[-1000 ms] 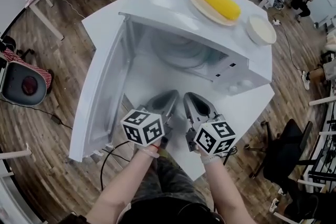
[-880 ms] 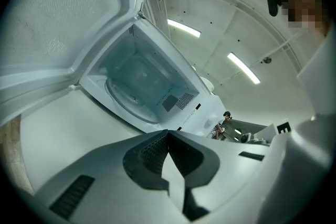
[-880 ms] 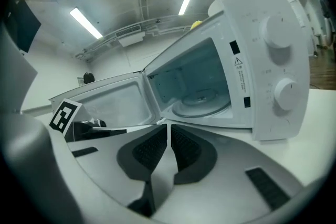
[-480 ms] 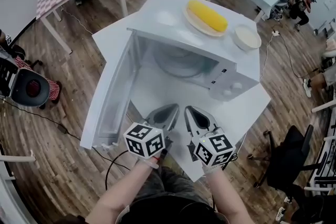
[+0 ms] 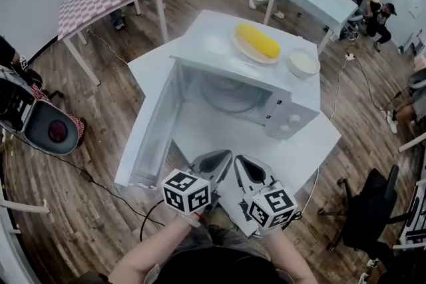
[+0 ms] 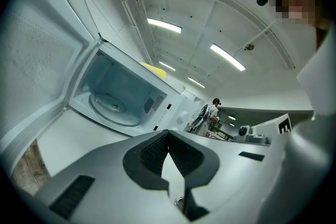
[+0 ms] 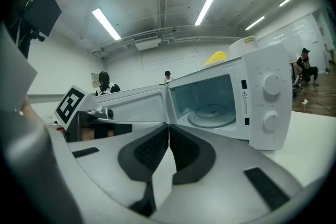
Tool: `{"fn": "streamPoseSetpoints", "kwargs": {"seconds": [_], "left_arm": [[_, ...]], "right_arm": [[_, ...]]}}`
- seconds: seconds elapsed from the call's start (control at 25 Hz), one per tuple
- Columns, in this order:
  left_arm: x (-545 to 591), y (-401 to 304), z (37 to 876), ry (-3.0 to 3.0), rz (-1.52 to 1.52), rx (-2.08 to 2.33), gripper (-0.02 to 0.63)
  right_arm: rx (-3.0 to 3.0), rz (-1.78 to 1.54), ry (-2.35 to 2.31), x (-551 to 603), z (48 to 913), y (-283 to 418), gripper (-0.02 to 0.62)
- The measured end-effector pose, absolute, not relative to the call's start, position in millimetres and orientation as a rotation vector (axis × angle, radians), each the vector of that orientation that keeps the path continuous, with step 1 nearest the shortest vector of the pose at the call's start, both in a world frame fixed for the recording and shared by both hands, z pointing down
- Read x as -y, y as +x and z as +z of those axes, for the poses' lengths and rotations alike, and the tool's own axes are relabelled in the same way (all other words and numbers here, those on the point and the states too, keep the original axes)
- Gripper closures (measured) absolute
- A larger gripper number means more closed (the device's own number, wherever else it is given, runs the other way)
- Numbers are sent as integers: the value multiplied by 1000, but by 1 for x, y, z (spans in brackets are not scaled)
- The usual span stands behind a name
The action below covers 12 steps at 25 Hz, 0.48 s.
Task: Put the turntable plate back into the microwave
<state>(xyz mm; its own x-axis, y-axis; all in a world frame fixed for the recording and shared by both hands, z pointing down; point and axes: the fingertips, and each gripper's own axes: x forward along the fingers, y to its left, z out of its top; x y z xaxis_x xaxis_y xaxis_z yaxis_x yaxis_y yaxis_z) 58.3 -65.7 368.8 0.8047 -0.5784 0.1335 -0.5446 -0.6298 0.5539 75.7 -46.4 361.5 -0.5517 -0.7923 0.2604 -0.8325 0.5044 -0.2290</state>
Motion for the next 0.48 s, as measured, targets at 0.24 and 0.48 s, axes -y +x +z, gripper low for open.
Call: {"fn": "streamPoseSetpoints", "kwargs": {"seconds": [0.24,0.48], "left_arm": [[45,54,349,2387,-159,810,594],[31,39,347,2382,-159,858,594]], "right_arm": [[2682,477,1416,25,337,77,571],[2725,444,1403,13,323,73,571]]}}
